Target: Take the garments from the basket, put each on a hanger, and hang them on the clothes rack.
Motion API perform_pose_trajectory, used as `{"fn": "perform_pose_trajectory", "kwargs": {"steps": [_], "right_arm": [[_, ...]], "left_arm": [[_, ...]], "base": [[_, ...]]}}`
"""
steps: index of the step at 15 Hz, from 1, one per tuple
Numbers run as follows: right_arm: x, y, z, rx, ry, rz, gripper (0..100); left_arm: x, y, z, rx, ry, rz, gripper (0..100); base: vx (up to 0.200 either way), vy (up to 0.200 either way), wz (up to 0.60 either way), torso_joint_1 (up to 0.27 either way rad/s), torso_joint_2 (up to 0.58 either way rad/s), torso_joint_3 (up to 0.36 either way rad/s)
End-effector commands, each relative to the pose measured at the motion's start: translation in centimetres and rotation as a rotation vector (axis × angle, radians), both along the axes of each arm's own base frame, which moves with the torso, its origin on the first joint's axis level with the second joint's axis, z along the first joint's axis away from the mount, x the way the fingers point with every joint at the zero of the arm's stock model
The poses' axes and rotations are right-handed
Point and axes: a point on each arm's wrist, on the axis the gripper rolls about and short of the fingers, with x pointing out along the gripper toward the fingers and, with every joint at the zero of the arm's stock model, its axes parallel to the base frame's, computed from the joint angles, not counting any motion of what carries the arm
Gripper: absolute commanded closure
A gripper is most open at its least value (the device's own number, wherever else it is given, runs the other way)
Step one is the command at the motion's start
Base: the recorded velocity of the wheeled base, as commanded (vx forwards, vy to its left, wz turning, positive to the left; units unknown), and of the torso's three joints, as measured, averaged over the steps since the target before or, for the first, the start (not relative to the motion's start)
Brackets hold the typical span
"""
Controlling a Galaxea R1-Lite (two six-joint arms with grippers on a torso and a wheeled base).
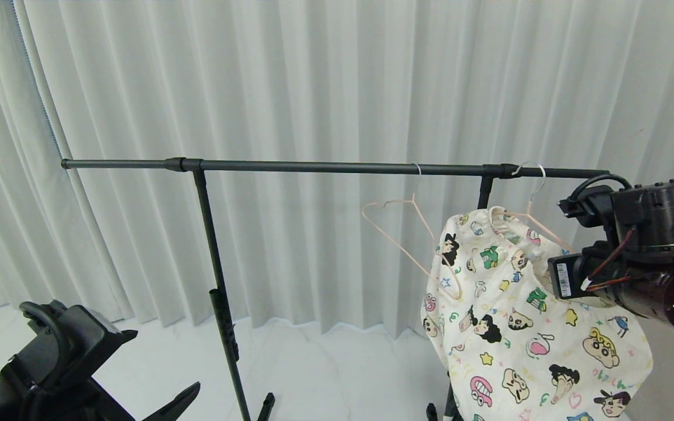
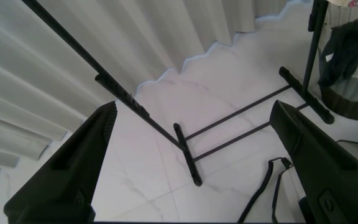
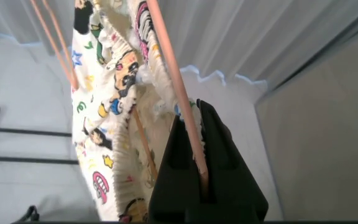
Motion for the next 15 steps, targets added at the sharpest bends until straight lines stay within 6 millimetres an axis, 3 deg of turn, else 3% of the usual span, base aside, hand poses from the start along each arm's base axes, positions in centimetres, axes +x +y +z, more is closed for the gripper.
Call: {"fn": "perform_pose_trajectory", "kwargs": {"steps": [1,4,15], "right_arm": [[0.2,0.5,-0.3,0.0,0.001,0.012,100],[0.5,1.0,-0.4,0.004,-0.01,0.024,100],[1.2,1.4,-0.4,0.013,-0.031,0.026,100]], "left_arm": [[0.0,0.0,0.0,0.001,0.002,0.0,0],[0.0,0.0,-0.1,0.0,0.004,0.001,0],[-0.1,0.0,-0.3,0.001,0.012,0.002,0]], "base": [[0.0,0.0,0.0,0.0,0.0,0.0],[0.0,0.0,0.0,0.0,0.0,0.0],[0.2,0.0,0.0,0.002,0.0,0.002]]}}
